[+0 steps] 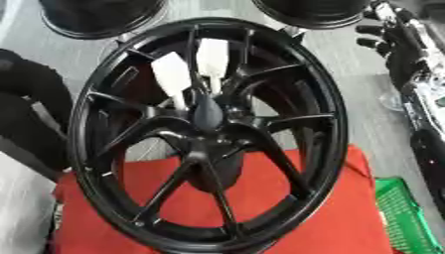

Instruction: Pull the pin out of the wheel hub.

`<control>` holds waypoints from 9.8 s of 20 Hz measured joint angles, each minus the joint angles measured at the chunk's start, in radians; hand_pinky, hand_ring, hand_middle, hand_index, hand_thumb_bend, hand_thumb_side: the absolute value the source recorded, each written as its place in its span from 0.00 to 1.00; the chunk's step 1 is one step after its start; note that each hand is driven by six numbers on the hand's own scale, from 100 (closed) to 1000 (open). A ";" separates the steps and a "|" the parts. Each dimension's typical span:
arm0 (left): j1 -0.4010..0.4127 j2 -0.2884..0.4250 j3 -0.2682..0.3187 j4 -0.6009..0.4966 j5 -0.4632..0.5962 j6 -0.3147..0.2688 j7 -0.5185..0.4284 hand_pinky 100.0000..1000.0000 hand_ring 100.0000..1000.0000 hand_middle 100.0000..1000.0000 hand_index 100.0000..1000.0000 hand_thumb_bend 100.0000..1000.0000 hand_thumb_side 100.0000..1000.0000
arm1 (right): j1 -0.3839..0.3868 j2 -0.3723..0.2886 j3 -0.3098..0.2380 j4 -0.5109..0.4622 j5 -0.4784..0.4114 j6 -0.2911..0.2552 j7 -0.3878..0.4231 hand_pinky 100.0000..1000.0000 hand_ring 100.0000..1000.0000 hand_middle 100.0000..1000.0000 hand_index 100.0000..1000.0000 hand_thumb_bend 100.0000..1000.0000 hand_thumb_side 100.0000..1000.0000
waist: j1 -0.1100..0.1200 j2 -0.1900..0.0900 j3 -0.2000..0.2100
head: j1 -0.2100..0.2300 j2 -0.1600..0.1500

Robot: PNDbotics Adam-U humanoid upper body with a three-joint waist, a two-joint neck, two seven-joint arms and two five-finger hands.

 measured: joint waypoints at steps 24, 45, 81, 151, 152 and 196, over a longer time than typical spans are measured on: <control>-0.447 0.504 -0.336 -0.124 -0.113 0.388 -0.525 0.71 0.91 0.77 0.78 0.34 0.59 | 0.043 -0.035 0.019 0.001 0.019 0.012 0.020 0.76 0.75 0.77 0.80 0.00 0.53 | 0.048 -0.015 0.019 | -0.034 0.017; -0.627 0.359 -0.493 -0.074 -0.222 0.637 -0.752 0.77 0.93 0.79 0.81 0.54 0.60 | 0.060 -0.046 0.019 0.002 0.023 0.011 0.019 0.76 0.75 0.77 0.80 0.00 0.53 | 0.050 -0.021 0.035 | -0.086 0.017; -0.645 0.175 -0.565 0.255 -0.514 0.590 -0.907 0.84 0.84 0.76 0.82 0.64 0.43 | 0.050 -0.046 0.038 0.009 0.034 0.014 0.036 0.76 0.75 0.77 0.80 0.00 0.54 | 0.046 -0.021 0.012 | -0.052 0.025; -0.657 0.048 -0.541 0.438 -0.662 0.452 -1.043 0.76 0.78 0.64 0.50 0.35 0.07 | 0.025 -0.039 0.065 0.010 0.040 0.024 0.060 0.76 0.76 0.78 0.80 0.00 0.58 | 0.045 -0.016 -0.018 | -0.005 0.020; -0.657 0.049 -0.541 0.435 -0.664 0.447 -1.050 0.76 0.78 0.64 0.49 0.32 0.00 | 0.025 -0.039 0.065 0.010 0.040 0.024 0.060 0.76 0.76 0.78 0.80 0.00 0.58 | 0.045 -0.016 -0.017 | -0.004 0.020; 0.076 0.540 0.108 -0.102 -0.458 0.431 -0.571 0.70 0.72 0.57 0.29 0.19 0.00 | 0.043 -0.049 0.013 0.014 0.034 0.004 0.013 0.76 0.76 0.78 0.81 0.00 0.59 | 0.030 -0.005 0.034 | -0.003 0.025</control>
